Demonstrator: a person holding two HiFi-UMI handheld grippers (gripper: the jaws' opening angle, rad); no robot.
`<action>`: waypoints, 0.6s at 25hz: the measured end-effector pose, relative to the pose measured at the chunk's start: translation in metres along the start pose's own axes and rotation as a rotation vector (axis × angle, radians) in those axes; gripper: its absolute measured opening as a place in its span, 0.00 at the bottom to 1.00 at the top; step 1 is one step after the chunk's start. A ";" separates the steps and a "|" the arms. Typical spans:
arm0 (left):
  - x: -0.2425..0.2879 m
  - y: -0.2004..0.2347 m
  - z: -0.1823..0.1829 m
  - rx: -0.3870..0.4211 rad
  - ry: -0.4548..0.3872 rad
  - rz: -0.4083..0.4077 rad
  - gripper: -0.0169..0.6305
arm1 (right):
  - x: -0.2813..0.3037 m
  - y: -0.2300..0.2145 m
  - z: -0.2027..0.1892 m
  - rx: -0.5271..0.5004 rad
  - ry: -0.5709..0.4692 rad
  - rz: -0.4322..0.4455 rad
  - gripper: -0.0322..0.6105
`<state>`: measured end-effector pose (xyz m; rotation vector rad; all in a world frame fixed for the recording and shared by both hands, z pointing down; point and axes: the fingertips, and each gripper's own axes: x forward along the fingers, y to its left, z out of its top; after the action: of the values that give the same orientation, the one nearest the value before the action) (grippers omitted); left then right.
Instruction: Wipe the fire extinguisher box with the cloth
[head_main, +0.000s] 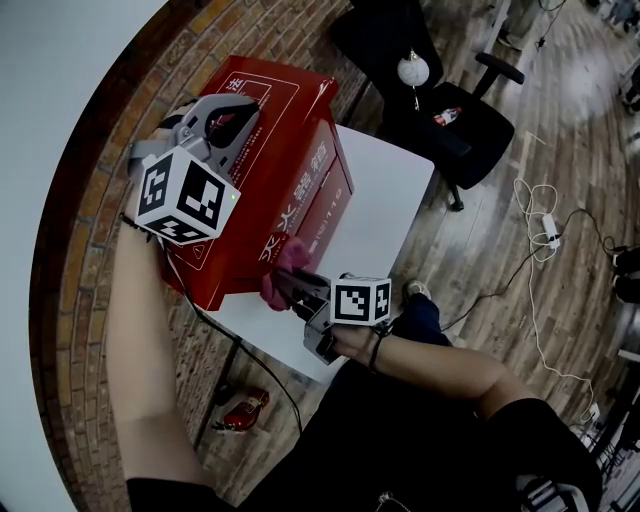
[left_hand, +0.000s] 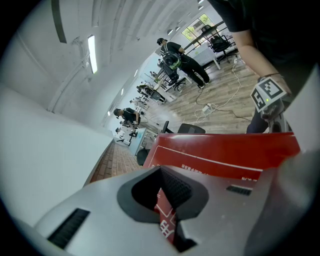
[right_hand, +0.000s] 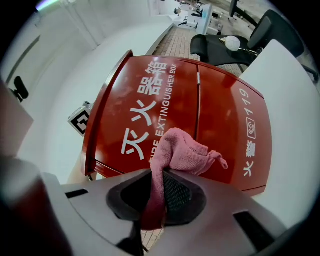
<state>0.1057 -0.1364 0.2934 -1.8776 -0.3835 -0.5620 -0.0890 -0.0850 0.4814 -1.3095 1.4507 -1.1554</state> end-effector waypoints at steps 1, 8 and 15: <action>0.000 0.000 0.000 0.000 0.000 0.000 0.05 | 0.000 0.009 0.002 -0.006 -0.002 0.018 0.15; -0.001 0.000 0.000 0.000 -0.002 0.004 0.05 | 0.001 0.047 0.008 -0.033 -0.011 0.089 0.15; 0.000 0.000 0.000 0.000 -0.003 0.007 0.05 | 0.001 0.087 0.016 -0.078 -0.019 0.154 0.15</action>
<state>0.1056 -0.1364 0.2929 -1.8794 -0.3782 -0.5546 -0.0926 -0.0847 0.3935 -1.2343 1.5670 -0.9929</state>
